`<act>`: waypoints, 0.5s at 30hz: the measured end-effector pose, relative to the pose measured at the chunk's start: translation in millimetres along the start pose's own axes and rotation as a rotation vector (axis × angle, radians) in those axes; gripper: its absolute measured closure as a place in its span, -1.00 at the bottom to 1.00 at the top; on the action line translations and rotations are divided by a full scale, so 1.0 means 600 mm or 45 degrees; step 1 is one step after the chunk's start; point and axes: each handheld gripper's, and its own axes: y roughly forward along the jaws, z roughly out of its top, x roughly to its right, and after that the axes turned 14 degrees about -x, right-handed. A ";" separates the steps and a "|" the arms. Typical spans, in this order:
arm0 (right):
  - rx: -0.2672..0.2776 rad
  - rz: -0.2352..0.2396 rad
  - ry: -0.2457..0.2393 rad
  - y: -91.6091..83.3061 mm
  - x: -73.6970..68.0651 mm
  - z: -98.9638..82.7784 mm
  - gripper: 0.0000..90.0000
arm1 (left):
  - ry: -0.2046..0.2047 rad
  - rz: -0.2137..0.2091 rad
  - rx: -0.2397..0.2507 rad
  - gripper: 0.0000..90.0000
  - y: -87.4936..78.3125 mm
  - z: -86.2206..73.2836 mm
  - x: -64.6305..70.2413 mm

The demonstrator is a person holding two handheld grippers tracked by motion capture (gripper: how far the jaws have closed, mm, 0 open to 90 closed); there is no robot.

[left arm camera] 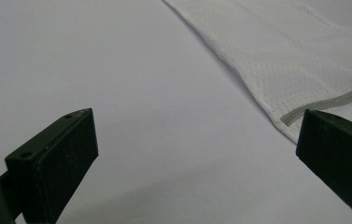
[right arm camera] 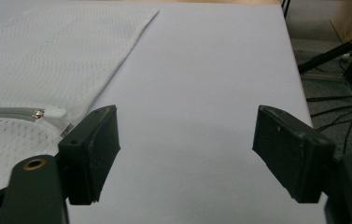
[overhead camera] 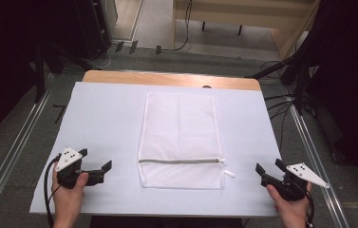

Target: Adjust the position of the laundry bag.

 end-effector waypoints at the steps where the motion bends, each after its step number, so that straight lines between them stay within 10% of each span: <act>1: 0.003 0.003 -0.011 0.001 -0.003 0.000 -0.44 | 0.000 0.000 0.000 -1.00 0.000 0.000 0.000; 15: -0.001 0.037 -0.056 0.013 -0.029 0.000 -0.29 | 0.040 -0.105 -0.100 -0.41 0.036 0.001 0.090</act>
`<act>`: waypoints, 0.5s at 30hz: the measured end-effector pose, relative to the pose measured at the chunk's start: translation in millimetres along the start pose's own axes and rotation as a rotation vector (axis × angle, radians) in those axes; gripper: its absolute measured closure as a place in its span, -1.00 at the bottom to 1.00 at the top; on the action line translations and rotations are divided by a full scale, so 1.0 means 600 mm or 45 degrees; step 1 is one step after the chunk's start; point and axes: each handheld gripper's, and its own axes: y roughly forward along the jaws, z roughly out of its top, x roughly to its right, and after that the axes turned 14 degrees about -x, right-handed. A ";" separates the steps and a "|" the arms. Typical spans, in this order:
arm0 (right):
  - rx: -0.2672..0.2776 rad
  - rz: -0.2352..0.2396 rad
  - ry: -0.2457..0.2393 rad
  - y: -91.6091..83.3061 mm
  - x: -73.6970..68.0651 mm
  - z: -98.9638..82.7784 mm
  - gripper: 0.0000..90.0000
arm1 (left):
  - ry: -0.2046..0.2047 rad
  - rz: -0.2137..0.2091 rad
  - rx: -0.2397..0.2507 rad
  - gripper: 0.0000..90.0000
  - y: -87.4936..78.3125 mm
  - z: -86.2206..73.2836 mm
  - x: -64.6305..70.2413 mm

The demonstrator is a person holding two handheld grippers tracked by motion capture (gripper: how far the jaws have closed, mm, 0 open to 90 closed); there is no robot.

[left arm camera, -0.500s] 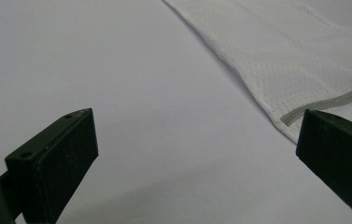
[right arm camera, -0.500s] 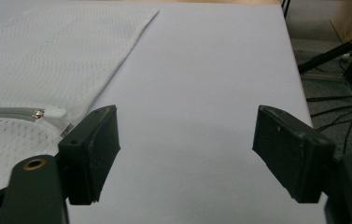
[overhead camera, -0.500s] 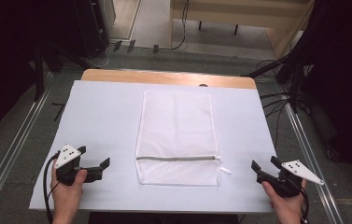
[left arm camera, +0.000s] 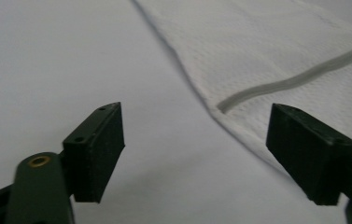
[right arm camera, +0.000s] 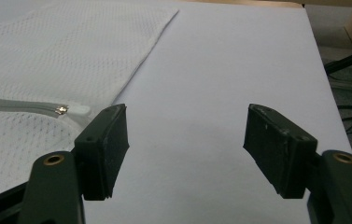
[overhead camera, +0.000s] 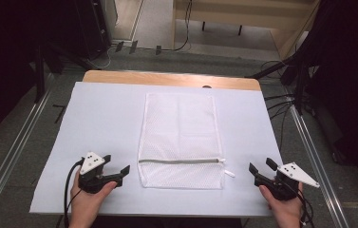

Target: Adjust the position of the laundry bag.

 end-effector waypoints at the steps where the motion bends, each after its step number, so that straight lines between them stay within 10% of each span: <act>1: -0.004 -0.001 -0.011 0.002 -0.003 0.000 -0.28 | 0.018 -0.032 -0.032 -0.34 0.007 -0.002 0.019; 10: -0.022 0.000 -0.002 0.006 -0.006 0.000 -0.28 | 0.073 -0.050 -0.139 -0.13 0.034 -0.005 0.079; 15: -0.018 0.005 -0.002 0.005 -0.009 0.000 -0.28 | 0.010 -0.028 -0.217 0.49 0.039 -0.005 0.076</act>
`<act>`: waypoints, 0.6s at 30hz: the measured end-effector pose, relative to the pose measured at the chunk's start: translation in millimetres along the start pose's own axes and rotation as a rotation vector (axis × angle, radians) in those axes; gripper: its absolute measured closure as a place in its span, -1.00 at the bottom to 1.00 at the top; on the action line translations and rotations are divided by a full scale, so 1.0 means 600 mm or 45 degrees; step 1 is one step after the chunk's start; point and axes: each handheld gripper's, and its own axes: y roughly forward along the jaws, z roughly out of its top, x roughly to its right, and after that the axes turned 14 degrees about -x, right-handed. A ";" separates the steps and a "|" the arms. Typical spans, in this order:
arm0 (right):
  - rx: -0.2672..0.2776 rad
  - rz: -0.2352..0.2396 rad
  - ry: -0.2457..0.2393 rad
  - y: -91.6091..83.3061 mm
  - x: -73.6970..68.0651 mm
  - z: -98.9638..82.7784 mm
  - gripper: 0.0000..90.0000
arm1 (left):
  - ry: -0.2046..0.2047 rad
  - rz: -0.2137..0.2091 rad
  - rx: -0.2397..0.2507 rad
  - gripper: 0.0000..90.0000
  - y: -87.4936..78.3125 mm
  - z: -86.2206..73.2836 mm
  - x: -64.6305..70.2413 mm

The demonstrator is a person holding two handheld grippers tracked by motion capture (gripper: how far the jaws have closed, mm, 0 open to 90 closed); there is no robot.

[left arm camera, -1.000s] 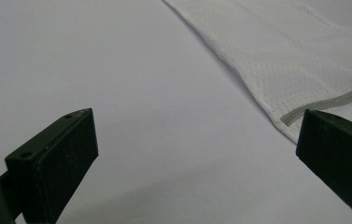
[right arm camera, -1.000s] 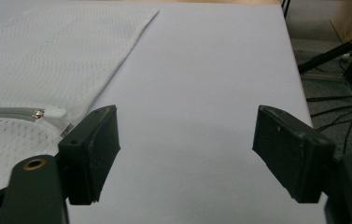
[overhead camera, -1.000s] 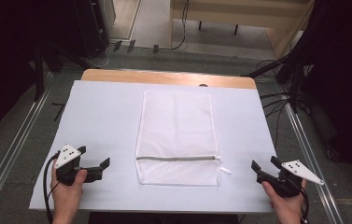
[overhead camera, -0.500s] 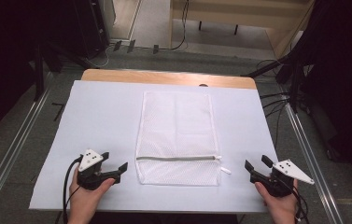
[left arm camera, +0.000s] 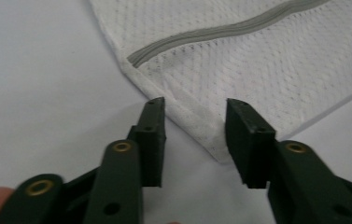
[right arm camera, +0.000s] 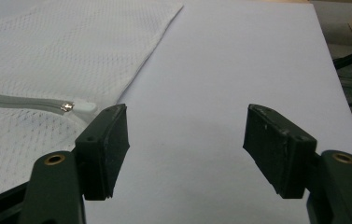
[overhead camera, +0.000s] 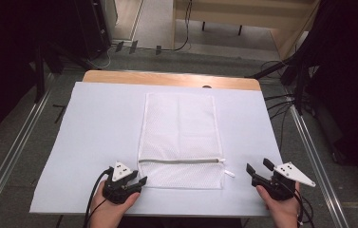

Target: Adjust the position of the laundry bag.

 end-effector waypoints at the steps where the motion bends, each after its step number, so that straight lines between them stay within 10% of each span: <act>1: 0.000 0.000 0.000 0.000 0.000 0.000 -0.28 | 0.000 0.000 0.000 0.72 0.000 0.000 0.000; 5: -0.004 0.003 -0.010 0.001 -0.005 0.000 -0.31 | 0.099 -0.028 -0.019 1.00 -0.004 0.000 0.008; 18: -0.015 0.036 -0.012 -0.018 -0.029 -0.007 -0.43 | 0.117 -0.092 -0.070 1.00 -0.028 -0.033 0.014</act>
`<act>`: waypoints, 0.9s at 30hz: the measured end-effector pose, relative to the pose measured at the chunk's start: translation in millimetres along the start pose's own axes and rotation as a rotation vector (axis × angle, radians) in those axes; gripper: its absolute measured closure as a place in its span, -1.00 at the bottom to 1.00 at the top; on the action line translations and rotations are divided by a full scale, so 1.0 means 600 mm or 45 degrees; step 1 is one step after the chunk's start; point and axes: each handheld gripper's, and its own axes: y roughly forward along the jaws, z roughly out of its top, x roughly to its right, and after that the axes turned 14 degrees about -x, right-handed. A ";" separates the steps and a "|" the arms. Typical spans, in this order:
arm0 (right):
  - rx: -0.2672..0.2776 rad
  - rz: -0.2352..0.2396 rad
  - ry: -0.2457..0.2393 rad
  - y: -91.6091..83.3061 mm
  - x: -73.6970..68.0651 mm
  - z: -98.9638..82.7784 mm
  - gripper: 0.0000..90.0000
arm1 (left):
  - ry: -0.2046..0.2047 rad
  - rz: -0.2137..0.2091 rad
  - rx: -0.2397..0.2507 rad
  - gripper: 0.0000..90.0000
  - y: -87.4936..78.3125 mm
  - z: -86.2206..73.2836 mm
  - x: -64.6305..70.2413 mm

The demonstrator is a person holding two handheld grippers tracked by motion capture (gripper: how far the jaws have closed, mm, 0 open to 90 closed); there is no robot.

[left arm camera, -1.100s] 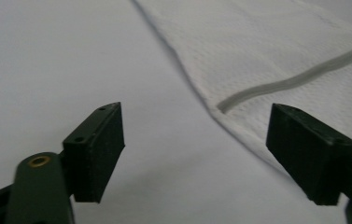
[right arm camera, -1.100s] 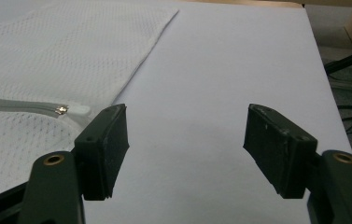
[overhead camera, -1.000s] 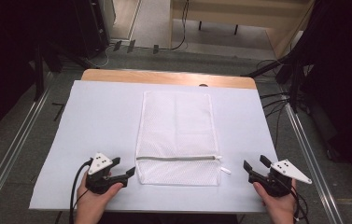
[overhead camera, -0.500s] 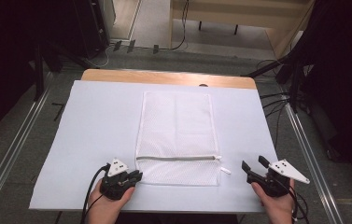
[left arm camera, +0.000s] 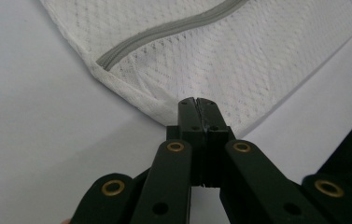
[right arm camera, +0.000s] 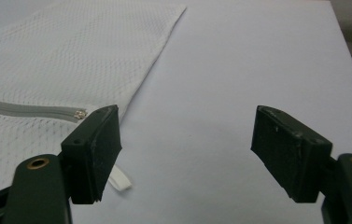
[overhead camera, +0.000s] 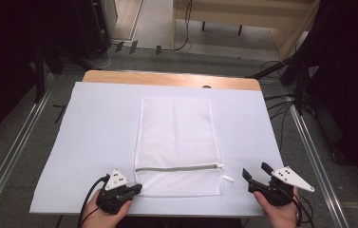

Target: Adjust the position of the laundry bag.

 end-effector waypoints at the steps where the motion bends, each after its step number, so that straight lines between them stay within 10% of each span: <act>1: 0.001 -0.001 -0.005 0.000 -0.004 -0.001 -0.44 | 0.004 0.000 0.000 1.00 0.000 -0.003 0.001; 4: 0.010 -0.023 -0.007 -0.005 -0.011 -0.006 -0.44 | -0.022 0.010 0.038 0.95 -0.010 -0.012 -0.005; 8: 0.010 -0.003 0.005 -0.010 -0.015 -0.012 -0.45 | -0.095 -0.001 0.123 0.22 -0.020 -0.019 -0.025; 13: -0.004 0.041 -0.037 -0.012 -0.025 -0.025 -0.25 | -0.166 -0.012 0.262 -0.22 -0.036 -0.019 -0.045; 27: -0.176 0.271 -0.014 0.035 -0.060 -0.020 -0.06 | -0.113 0.062 0.375 -0.43 -0.029 0.006 -0.030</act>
